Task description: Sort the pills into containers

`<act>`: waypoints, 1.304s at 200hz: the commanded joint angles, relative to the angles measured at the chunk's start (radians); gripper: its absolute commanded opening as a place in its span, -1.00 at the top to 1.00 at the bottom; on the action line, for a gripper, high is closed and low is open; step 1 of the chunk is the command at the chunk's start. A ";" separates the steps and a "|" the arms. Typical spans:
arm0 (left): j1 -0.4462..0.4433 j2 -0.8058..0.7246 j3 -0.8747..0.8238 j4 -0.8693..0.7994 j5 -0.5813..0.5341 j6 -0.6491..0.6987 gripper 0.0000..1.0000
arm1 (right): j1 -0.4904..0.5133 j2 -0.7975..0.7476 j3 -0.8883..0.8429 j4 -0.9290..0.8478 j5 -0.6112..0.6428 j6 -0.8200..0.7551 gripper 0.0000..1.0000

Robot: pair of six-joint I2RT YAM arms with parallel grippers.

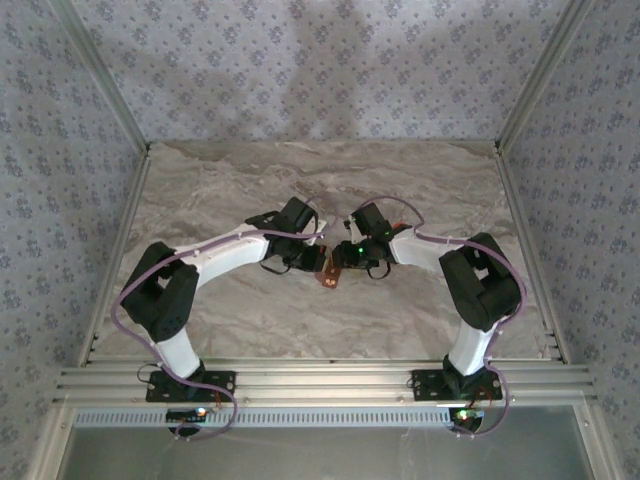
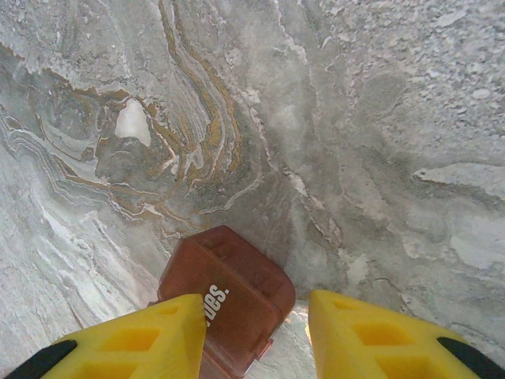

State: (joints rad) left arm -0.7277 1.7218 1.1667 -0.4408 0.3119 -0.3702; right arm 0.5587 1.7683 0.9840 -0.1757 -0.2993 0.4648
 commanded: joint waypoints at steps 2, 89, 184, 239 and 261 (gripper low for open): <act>-0.020 -0.004 0.033 0.009 0.032 -0.013 1.00 | -0.002 0.028 -0.018 -0.023 0.025 0.013 0.18; -0.021 -0.089 0.004 0.002 -0.144 -0.027 1.00 | -0.002 0.034 -0.015 -0.018 0.018 0.015 0.19; 0.032 -0.055 -0.106 0.008 -0.137 -0.059 1.00 | -0.003 0.035 -0.006 -0.023 0.018 0.014 0.19; 0.028 -0.019 -0.088 0.036 -0.056 -0.053 1.00 | -0.002 0.036 -0.013 -0.017 0.019 0.017 0.20; 0.022 -0.006 -0.076 0.036 -0.041 -0.052 1.00 | -0.001 0.035 -0.015 -0.016 0.018 0.017 0.20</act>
State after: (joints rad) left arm -0.6968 1.6947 1.0649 -0.4129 0.2260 -0.4206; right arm 0.5587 1.7729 0.9840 -0.1642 -0.3038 0.4652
